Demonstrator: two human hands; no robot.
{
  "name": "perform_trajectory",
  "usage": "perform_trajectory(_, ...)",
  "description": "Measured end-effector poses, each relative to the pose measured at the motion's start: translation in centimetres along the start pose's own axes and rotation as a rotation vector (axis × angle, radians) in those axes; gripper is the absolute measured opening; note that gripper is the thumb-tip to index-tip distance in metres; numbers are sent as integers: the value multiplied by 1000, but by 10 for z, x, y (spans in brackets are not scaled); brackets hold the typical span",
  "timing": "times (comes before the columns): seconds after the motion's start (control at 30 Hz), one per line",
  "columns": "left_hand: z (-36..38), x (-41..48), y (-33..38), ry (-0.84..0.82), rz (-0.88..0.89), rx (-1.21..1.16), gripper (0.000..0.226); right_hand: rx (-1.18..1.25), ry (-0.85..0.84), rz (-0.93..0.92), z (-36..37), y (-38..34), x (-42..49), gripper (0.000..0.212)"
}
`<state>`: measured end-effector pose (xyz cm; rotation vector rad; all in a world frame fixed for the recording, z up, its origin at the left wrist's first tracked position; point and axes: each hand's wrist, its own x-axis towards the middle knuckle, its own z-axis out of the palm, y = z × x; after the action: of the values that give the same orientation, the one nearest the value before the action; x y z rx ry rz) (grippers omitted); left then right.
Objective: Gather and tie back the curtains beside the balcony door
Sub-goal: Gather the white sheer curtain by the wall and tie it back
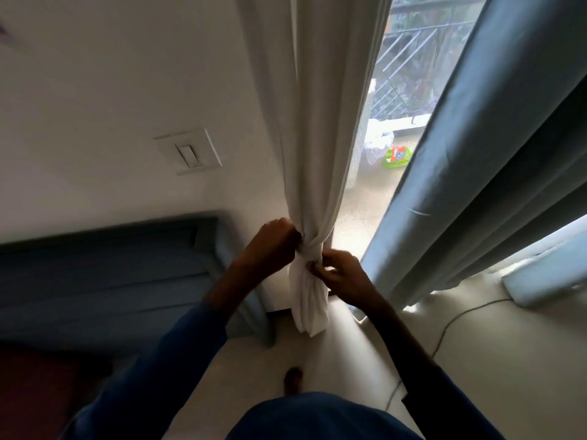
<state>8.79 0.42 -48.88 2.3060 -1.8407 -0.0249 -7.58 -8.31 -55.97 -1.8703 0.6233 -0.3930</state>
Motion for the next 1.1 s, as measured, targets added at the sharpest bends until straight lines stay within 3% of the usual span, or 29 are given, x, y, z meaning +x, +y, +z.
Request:
perform_trajectory(0.03, -3, -2, -1, -6, 16, -13, 9, 12, 1, 5, 2, 0, -1, 42)
perform_trajectory(0.13, 5, -10, -3, 139, 15, -121, 29, 81, -40, 36, 1, 1, -3, 26)
perform_trajectory(0.2, 6, -11, -1, 205, -55, -218, 22, 149, -60, 65, 0, 3, -2, 19)
perform_trajectory(0.27, 12, -7, -4, 108, -177, -336, 30, 191, -71, 100, 3, 6, -2, 20)
perform_trajectory(0.33, 20, -5, -7, -4, -151, -399, 27, 196, -82, 125, 7, 9, -3, 20)
perform_trajectory(0.43, 26, -10, -12, -19, -47, -513, 7, 242, -56, 170, 9, 15, -3, 31)
perform_trajectory(0.53, 32, -16, -12, -25, 58, -615, 36, 245, -5, 194, 7, 18, -2, 49)
perform_trajectory(0.67, 32, -17, 6, -23, -96, -833, 49, 221, 34, 242, 4, 16, -3, 27)
perform_trajectory(0.77, 36, -15, 8, -13, -197, -927, 42, 238, 100, 180, 2, 18, -4, 54)
perform_trajectory(0.87, 38, -13, 3, -39, -118, -931, 40, 316, 151, 107, -2, 7, -8, 15)
perform_trajectory(0.93, 37, -10, 1, -75, -88, -981, 35, 474, 224, 123, -4, 1, -12, 13)
perform_trajectory(1.03, 34, -3, 6, -153, -157, -1238, 12, 573, 397, 137, -8, -3, -12, 14)
perform_trajectory(1.1, 34, 1, 6, -148, -221, -1317, 21, 551, 491, 127, -13, -1, -11, 10)
